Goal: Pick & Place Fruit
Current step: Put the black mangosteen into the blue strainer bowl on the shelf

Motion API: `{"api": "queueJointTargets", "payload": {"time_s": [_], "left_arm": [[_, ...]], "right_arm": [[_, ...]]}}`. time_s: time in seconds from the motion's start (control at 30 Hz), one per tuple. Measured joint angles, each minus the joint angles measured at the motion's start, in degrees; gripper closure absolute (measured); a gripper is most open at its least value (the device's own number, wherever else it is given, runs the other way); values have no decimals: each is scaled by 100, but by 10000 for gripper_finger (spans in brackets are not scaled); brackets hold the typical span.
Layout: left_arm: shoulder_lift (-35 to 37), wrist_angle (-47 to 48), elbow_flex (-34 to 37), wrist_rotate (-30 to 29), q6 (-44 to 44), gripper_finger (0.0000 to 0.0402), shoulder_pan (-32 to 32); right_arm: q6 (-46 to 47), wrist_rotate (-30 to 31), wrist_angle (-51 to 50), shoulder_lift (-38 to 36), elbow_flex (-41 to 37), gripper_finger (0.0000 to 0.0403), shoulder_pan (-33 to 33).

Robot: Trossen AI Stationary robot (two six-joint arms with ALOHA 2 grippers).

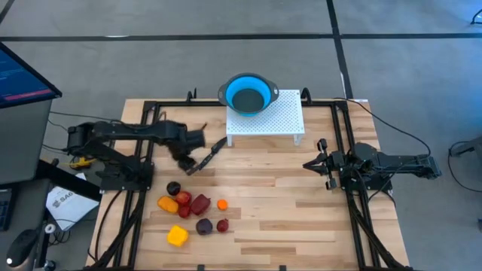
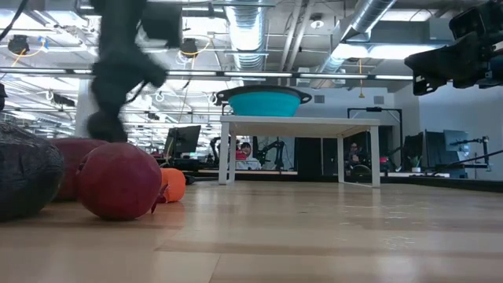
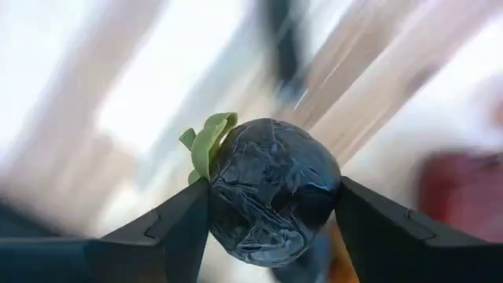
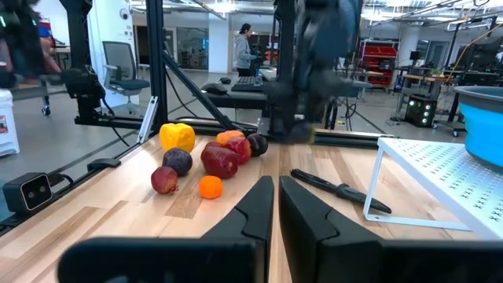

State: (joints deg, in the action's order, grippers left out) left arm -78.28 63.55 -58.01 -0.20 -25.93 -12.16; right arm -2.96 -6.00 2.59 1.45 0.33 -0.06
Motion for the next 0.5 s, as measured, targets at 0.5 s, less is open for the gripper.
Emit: {"api": "queueJointTargets", "payload": {"time_s": [0.5], "left_arm": [[-902,-4259,-2581,1166,2575,158,-856]], "right_arm": [[-2,-2,144,0,-1,386,-1]]}}
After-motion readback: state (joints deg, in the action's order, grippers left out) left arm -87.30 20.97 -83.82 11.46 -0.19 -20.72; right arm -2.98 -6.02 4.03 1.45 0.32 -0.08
